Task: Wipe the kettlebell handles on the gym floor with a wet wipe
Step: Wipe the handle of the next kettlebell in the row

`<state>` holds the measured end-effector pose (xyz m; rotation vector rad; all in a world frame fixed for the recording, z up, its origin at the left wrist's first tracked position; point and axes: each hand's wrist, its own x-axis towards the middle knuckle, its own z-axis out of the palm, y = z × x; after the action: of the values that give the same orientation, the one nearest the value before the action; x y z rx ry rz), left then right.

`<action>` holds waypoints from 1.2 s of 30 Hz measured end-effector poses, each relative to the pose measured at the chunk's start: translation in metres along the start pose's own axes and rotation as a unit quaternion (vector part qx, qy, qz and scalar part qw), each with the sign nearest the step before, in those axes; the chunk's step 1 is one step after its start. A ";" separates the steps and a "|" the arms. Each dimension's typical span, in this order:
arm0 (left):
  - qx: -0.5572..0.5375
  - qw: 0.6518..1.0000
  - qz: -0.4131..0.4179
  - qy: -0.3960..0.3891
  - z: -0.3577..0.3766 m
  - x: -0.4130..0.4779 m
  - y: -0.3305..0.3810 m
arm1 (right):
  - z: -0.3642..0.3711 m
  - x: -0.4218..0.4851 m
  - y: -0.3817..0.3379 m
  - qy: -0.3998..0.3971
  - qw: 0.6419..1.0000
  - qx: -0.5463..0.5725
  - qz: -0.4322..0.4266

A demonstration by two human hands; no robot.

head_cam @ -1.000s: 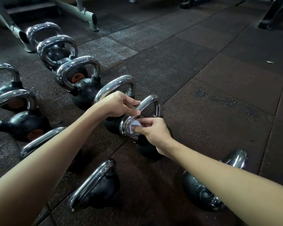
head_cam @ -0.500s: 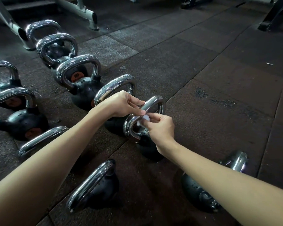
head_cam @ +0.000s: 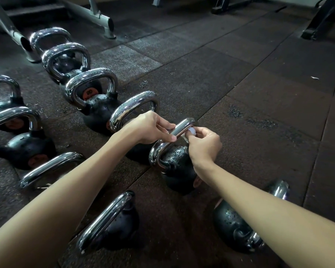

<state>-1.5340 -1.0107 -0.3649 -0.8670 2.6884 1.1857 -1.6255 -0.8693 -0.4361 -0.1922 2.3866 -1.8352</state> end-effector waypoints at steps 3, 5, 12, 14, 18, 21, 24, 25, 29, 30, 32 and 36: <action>0.016 1.000 -0.006 0.016 0.001 0.001 0.001 | -0.002 0.002 0.001 0.023 1.000 -0.015 -0.003; 0.017 1.000 -0.005 0.014 0.002 0.002 0.000 | -0.001 0.003 0.001 0.034 0.999 -0.015 0.015; 0.057 0.998 0.005 0.040 0.005 0.005 0.003 | 0.000 0.003 0.003 0.044 0.996 -0.059 0.048; 0.063 0.997 0.002 0.044 0.005 0.007 0.001 | -0.001 0.004 0.002 0.046 0.996 -0.064 0.031; 0.052 0.998 -0.005 0.047 0.004 0.008 -0.006 | -0.005 0.008 0.006 0.035 0.997 -0.073 -0.015; 0.058 0.997 -0.003 0.054 0.004 0.006 -0.006 | -0.006 0.006 0.013 0.031 0.995 -0.094 0.003; 0.062 0.997 -0.002 0.055 0.004 0.006 -0.006 | -0.006 0.004 0.013 0.035 0.994 -0.101 0.015; 0.060 0.997 -0.001 0.053 0.005 0.006 -0.006 | -0.006 0.005 0.011 0.035 0.995 -0.097 0.011; 0.061 0.997 0.003 0.057 0.007 0.002 -0.001 | -0.009 0.010 0.006 0.035 0.995 -0.091 0.014; 0.062 0.996 0.004 0.059 0.008 0.001 0.002 | -0.010 0.009 0.008 0.035 0.994 -0.098 0.026; 0.070 0.996 0.008 0.061 0.010 -0.002 0.008 | -0.010 0.005 0.013 0.036 0.992 -0.109 0.054; 0.080 0.995 0.012 0.054 0.017 -0.007 0.019 | -0.018 0.002 0.015 0.030 0.989 -0.120 0.082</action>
<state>-1.5409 -0.9850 -0.3622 -0.9010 2.8394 0.9381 -1.6314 -0.8487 -0.4461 0.0377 2.5755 -1.5030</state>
